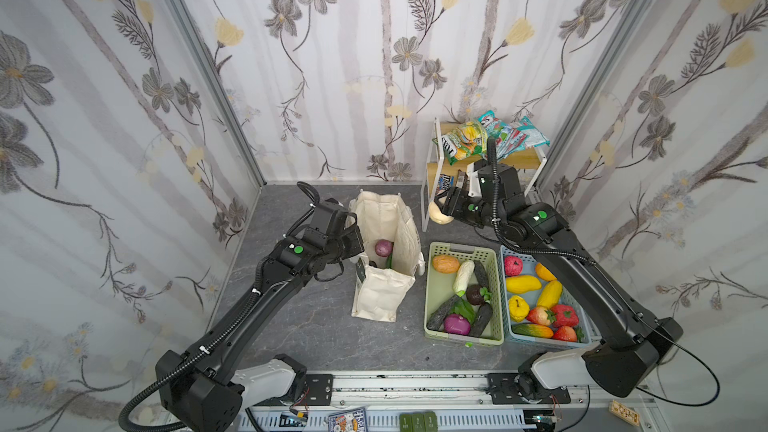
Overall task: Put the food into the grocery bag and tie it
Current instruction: 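Lift the pear and carry it over the tote bag with the right gripper, then lower the pear into the bag and open the right gripper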
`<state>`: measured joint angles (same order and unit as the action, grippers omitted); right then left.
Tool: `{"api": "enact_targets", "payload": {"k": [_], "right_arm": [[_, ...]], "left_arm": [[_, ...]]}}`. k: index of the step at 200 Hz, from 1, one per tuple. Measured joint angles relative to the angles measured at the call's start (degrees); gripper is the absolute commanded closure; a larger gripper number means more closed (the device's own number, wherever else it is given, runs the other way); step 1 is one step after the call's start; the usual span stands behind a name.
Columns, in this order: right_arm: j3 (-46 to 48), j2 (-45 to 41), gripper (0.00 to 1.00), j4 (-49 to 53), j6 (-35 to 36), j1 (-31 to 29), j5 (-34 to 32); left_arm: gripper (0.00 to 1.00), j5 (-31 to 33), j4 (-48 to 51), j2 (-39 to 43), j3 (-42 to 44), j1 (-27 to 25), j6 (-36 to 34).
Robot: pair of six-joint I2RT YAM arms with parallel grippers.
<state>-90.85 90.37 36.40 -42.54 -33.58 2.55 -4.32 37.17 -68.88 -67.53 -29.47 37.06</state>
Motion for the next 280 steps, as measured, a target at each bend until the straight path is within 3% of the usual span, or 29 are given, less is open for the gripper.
{"api": "enact_targets", "payload": {"k": [84,280], "right_arm": [[-2.9,9.9,0.35,-5.2,-2.4,-10.3,1.8],[-3.1,31.3,0.33,-9.2,-2.1,-12.2,1.1]], "left_arm": [[1.00,-0.4,-0.1,-0.5,-0.6,-0.3,-0.1],[1.00,-7.5,-0.1,2.3,-0.4,-1.7,-5.4]]}}
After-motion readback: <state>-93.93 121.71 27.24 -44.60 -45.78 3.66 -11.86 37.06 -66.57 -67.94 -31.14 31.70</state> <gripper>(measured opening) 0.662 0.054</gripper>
